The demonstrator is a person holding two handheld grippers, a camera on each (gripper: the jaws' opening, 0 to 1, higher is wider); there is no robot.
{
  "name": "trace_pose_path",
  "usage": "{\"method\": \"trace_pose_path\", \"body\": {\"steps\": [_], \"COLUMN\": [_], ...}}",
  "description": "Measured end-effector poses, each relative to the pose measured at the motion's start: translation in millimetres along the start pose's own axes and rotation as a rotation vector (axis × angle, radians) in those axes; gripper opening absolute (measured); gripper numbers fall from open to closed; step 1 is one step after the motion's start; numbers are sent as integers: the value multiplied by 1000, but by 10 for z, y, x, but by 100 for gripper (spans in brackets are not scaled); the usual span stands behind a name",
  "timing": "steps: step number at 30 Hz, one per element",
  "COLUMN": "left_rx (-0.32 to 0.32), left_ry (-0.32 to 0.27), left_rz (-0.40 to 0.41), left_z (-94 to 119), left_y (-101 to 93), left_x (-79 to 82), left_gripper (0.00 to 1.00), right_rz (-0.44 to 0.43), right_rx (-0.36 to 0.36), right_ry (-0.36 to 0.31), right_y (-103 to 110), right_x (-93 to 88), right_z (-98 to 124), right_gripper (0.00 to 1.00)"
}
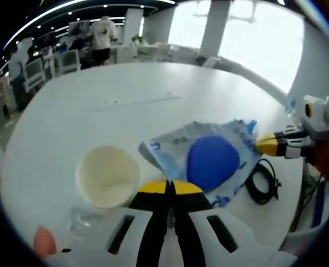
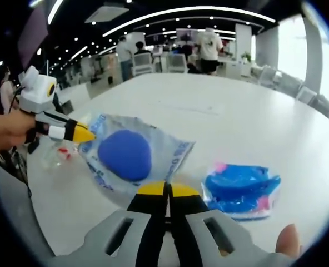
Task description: Arrange the tabletop items into an orderly group along one side of the table until the central work area is clear of visible clutter.
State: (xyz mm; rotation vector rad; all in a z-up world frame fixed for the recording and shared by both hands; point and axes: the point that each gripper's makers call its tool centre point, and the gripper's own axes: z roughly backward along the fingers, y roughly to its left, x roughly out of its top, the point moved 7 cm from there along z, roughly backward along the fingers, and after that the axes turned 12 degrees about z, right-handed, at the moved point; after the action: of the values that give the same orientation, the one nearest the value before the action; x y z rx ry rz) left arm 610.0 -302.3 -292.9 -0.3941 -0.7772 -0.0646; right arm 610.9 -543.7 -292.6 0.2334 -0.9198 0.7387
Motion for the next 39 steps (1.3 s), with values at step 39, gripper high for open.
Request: {"method": "trace_pose_path", "body": {"steps": [39], "left_rx": [66], "left_ry": [57], "left_rz": [-37], "left_z": [-339], "left_y": [135], "left_x": [-148], "left_gripper": [0], "right_rz": [0], "right_rx": [22], "right_ry": [88], "right_y": [-49], "right_x": [-250], "right_z": [-335], "right_gripper": [2]}}
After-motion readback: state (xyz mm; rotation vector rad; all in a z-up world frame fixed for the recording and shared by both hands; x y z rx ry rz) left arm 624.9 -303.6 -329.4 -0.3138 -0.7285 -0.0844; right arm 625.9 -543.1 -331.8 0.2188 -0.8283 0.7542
